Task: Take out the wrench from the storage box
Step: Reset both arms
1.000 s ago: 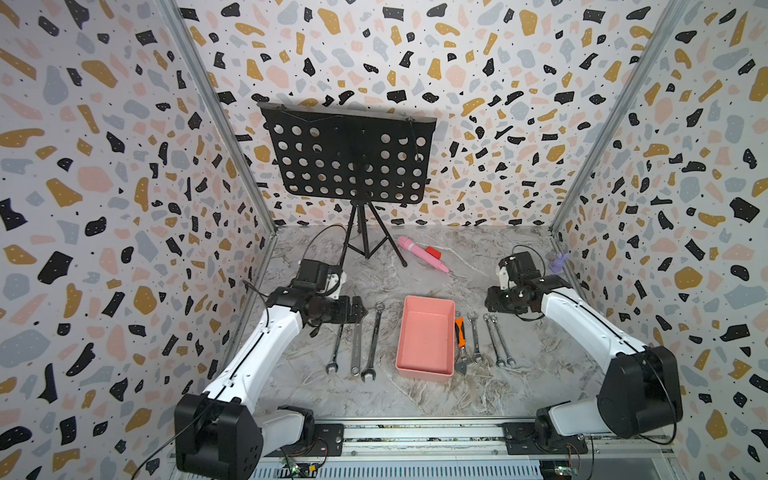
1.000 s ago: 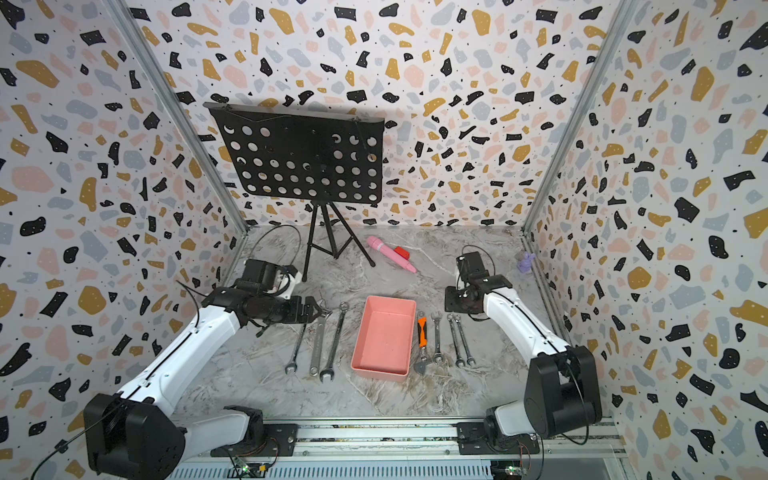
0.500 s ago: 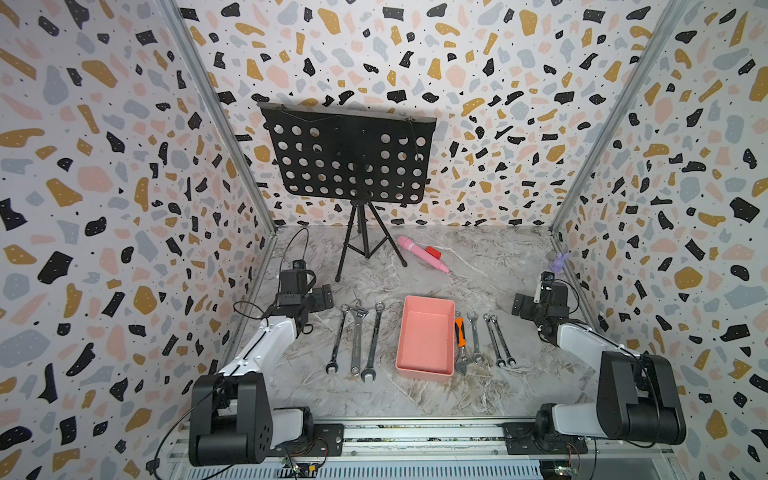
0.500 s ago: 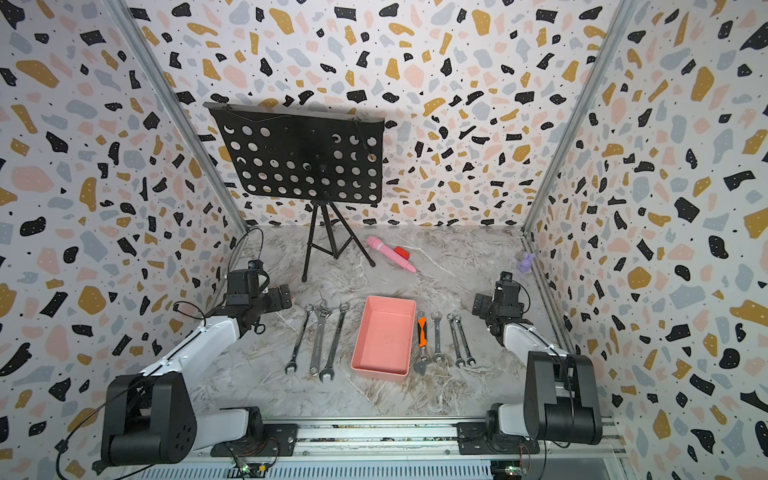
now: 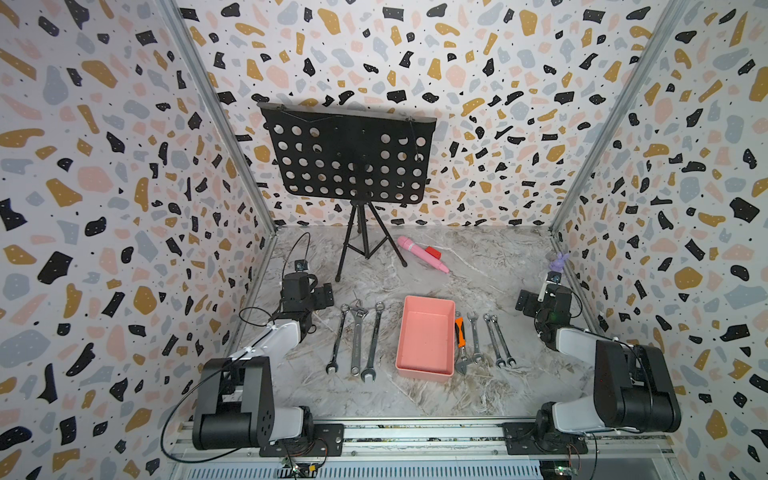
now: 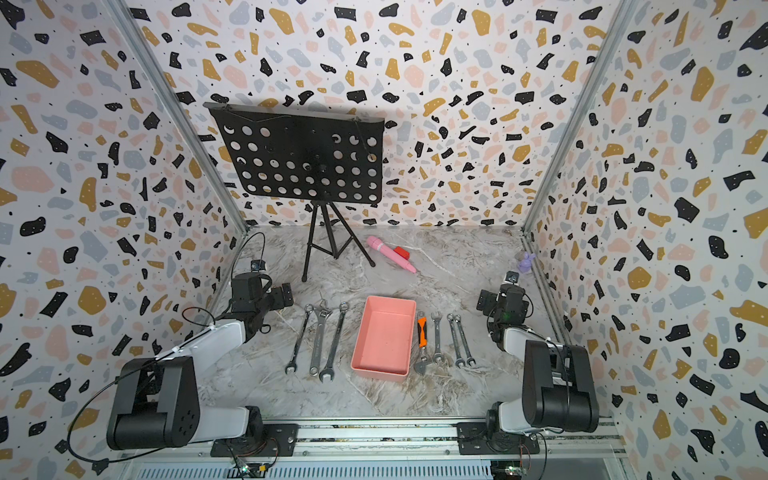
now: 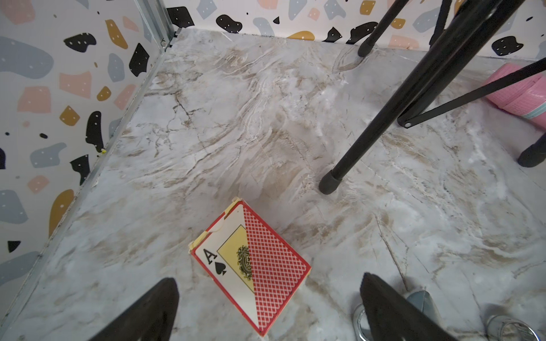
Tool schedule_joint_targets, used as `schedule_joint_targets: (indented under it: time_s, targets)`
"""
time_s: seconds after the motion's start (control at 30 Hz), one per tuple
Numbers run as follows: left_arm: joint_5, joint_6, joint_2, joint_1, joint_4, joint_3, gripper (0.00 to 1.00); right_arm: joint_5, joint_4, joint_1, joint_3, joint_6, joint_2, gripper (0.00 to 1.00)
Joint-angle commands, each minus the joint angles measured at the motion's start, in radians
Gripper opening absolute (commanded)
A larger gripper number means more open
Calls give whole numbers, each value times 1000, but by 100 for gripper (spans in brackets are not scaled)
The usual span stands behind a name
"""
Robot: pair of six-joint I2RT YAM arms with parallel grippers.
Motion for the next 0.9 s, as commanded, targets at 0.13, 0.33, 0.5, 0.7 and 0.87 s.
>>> schedule_joint_targets:
  time_s: [0.13,0.33,0.5,0.7,0.87]
  targets:
    - [44,2,-9,2,69,0,100,-45,-4,-1,4,-25,-84,100]
    - [69,-8,-29,1,83,-15,100,-168,-46,0,52,91,-145,100]
    - [61,-6,-39,0,104,-34,100,-320,-115,2,66,272,-192,100]
    - [31,-10,-58,1,149,-76,100,-263,-173,3,28,155,-259,100]
    - [21,-11,-70,2,160,-89,100,-147,-72,3,-17,56,-201,100]
